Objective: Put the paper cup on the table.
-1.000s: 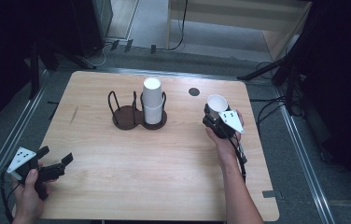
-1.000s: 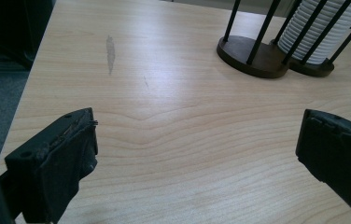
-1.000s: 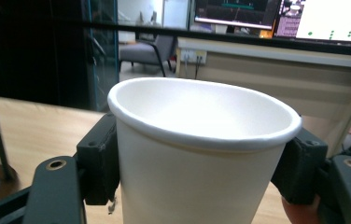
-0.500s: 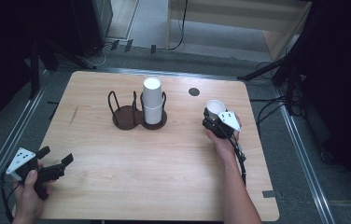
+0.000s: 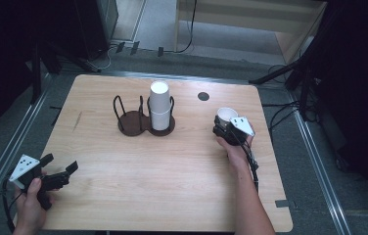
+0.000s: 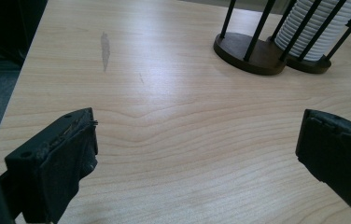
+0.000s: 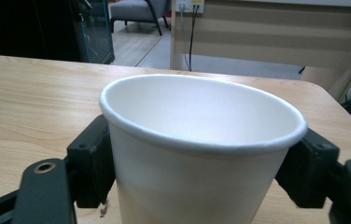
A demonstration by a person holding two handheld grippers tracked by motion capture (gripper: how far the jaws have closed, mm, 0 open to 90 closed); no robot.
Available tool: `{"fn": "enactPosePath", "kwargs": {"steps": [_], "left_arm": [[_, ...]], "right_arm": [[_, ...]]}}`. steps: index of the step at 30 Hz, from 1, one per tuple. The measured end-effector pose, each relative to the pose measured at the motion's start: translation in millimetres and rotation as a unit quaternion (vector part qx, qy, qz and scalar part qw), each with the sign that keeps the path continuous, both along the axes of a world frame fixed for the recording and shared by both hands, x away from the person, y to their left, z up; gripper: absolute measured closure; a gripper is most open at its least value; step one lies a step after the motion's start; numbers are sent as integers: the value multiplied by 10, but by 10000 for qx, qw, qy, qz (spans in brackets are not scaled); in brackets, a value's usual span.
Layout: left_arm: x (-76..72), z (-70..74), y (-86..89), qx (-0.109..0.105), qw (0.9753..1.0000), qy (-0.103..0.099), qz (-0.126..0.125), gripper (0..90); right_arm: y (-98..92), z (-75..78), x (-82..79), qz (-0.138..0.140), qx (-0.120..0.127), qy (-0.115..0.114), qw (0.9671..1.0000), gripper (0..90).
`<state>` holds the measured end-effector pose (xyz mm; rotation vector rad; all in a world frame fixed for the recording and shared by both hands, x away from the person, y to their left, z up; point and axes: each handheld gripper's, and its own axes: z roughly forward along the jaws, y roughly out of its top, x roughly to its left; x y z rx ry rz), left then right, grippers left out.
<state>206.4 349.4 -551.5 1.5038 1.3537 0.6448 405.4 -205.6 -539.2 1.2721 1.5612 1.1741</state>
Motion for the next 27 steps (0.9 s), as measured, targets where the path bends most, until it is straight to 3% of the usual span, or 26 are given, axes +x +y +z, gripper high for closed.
{"fn": "enactPosePath", "kwargs": {"steps": [3, 6, 12, 18, 27], "left_arm": [[2, -1, -1, -1, 10000, 3, 4, 0], [3, -1, -3, -1, 10000, 1, 14, 0], [5, -3, -5, -3, 10000, 0, 20, 0], [6, -3, -6, 3, 10000, 4, 25, 0], [8, -4, -14, 20, 10000, 2, 36, 0]], "right_arm": [[1, 5, -17, -43, -44, 120, 9999, 194], [10, 1, -35, 67, -155, 201, 9997, 153], [8, 26, -69, 319, -103, 425, 9985, 7], [7, 91, -131, 465, -53, 528, 9975, 0], [-45, 206, -255, 499, -4, 440, 9978, 0]]}}
